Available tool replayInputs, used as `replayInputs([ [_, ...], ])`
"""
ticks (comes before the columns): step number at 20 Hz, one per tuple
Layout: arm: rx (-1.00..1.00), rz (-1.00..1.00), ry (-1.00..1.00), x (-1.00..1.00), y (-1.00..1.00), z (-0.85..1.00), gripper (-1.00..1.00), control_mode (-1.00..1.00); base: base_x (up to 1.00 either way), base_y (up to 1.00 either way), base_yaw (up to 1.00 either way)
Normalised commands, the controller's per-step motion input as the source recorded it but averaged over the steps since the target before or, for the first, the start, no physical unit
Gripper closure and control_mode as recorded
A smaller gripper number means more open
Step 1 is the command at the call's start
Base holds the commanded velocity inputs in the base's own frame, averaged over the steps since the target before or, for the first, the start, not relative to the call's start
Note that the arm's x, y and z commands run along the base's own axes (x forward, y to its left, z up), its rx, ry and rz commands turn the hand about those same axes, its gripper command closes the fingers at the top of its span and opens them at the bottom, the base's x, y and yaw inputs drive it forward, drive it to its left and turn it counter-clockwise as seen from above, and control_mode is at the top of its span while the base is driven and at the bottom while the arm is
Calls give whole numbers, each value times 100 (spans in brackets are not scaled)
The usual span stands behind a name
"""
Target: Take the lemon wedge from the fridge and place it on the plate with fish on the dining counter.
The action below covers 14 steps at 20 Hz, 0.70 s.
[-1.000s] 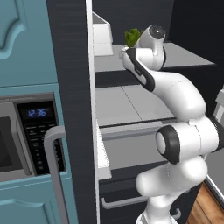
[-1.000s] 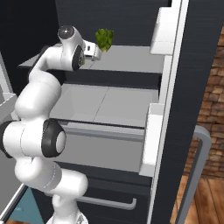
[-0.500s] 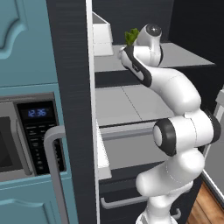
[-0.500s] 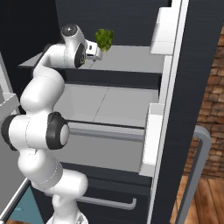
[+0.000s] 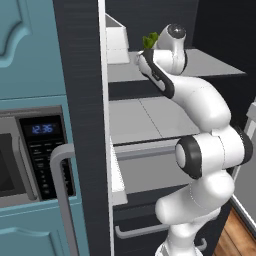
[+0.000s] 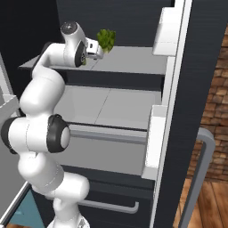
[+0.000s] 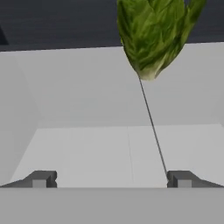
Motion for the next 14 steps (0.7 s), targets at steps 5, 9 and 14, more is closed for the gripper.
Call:
replayInputs([
  [5,0,0,-7,-20,0,9,-100,-100,0,0,0],
  [9,0,0,1,-9,0,-8,-100,-100,0,0,0],
  [14,-2,0,3,0,0,-23,-100,-100,0,0,0],
])
